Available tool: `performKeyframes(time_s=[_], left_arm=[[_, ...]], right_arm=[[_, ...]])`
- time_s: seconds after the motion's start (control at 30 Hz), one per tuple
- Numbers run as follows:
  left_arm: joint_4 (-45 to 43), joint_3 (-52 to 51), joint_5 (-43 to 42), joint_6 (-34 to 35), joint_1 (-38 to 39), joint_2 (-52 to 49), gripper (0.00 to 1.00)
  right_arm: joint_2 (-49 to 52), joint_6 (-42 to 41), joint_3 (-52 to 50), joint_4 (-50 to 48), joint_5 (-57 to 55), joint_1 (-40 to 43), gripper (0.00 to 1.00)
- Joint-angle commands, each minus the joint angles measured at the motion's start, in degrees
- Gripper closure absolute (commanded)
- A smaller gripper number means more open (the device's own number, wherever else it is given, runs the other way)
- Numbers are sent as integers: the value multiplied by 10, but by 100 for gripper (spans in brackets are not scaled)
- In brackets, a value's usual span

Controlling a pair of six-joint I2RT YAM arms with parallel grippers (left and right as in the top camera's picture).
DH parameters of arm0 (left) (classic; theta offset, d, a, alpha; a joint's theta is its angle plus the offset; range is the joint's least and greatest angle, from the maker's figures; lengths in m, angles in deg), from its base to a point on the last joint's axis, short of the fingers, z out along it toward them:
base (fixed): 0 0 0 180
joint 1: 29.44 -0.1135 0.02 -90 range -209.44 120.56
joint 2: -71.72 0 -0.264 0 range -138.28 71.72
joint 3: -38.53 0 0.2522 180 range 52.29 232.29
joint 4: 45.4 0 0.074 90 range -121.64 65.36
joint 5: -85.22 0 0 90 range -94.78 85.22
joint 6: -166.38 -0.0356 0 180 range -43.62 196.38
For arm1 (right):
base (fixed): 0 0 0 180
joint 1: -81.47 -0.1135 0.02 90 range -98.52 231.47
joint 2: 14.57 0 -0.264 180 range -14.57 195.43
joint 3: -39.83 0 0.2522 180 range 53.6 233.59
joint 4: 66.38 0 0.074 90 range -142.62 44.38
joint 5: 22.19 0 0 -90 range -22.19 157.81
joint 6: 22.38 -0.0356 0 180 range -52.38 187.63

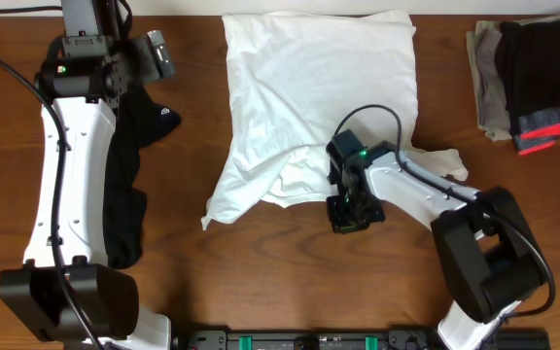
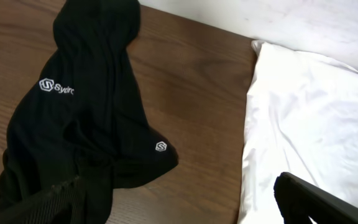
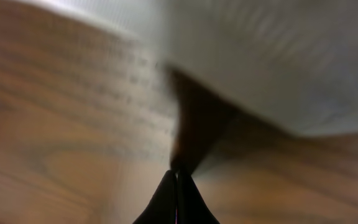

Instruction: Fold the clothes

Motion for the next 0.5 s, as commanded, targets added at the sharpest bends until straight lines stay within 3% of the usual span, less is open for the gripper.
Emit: performKeyframes(time_s=[0.0,0.2,0.47], left_arm=[[-3,2,18,-14,-3,-5,2],[-12,2,18,-14,-3,-14,2],[-12,2,18,-14,-3,-17,2]], right_arm=[[-72,-19,-3,-17,-31,-1,99],[-130,8,-3,-129,-110,17,99],[-57,44,-4,-171,-111,27,99]])
